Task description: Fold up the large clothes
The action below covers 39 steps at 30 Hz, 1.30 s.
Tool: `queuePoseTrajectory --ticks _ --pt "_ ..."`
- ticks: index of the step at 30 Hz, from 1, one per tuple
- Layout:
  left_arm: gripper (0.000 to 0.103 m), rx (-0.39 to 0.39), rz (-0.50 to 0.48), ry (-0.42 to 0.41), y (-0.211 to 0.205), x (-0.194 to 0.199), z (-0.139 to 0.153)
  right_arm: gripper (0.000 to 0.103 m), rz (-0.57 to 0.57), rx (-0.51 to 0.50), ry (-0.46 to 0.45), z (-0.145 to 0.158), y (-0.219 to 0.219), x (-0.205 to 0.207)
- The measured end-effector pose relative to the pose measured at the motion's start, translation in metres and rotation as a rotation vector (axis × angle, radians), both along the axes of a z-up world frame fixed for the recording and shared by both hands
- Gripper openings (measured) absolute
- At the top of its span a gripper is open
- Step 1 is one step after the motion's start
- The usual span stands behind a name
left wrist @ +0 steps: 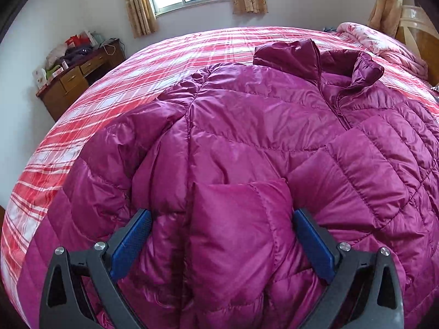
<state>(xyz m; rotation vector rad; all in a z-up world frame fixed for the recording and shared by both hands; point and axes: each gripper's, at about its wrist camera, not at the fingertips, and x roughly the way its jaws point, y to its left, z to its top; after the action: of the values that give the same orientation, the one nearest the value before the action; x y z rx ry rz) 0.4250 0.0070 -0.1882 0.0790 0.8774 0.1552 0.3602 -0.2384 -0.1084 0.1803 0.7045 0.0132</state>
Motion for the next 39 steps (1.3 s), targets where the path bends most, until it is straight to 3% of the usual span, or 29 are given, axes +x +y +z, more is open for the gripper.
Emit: queuePoseTrajectory --ticks 4,10,17,20,24,28,34,39 --pt "0.102 -0.013 0.007 0.002 -0.001 -0.003 0.000 0.062 -0.016 -0.015 0.038 -0.006 -0.001 0.047" --pt "0.102 -0.054 0.001 0.002 0.005 -0.001 -0.003 0.061 -0.009 -0.023 0.154 -0.050 -0.007 0.089" --pt "0.102 -0.077 -0.002 -0.007 0.007 -0.005 -0.004 0.058 0.004 -0.011 0.175 -0.061 -0.017 0.088" --pt "0.102 -0.074 -0.002 -0.007 0.008 -0.005 -0.004 0.058 -0.011 -0.076 0.180 -0.055 -0.010 0.082" --pt "0.102 -0.074 -0.002 -0.006 0.008 -0.005 -0.004 0.061 -0.009 -0.052 0.162 -0.041 -0.005 0.055" --pt "0.102 -0.072 -0.002 -0.007 0.007 -0.004 -0.004 0.064 0.028 -0.167 0.191 -0.058 0.008 0.048" --pt "0.102 -0.071 -0.001 -0.006 0.008 -0.005 -0.004 0.067 0.006 -0.136 0.201 -0.054 0.000 0.045" --pt "0.102 -0.074 -0.001 -0.006 0.007 -0.003 -0.004 0.067 0.066 -0.038 0.115 -0.024 0.016 0.007"
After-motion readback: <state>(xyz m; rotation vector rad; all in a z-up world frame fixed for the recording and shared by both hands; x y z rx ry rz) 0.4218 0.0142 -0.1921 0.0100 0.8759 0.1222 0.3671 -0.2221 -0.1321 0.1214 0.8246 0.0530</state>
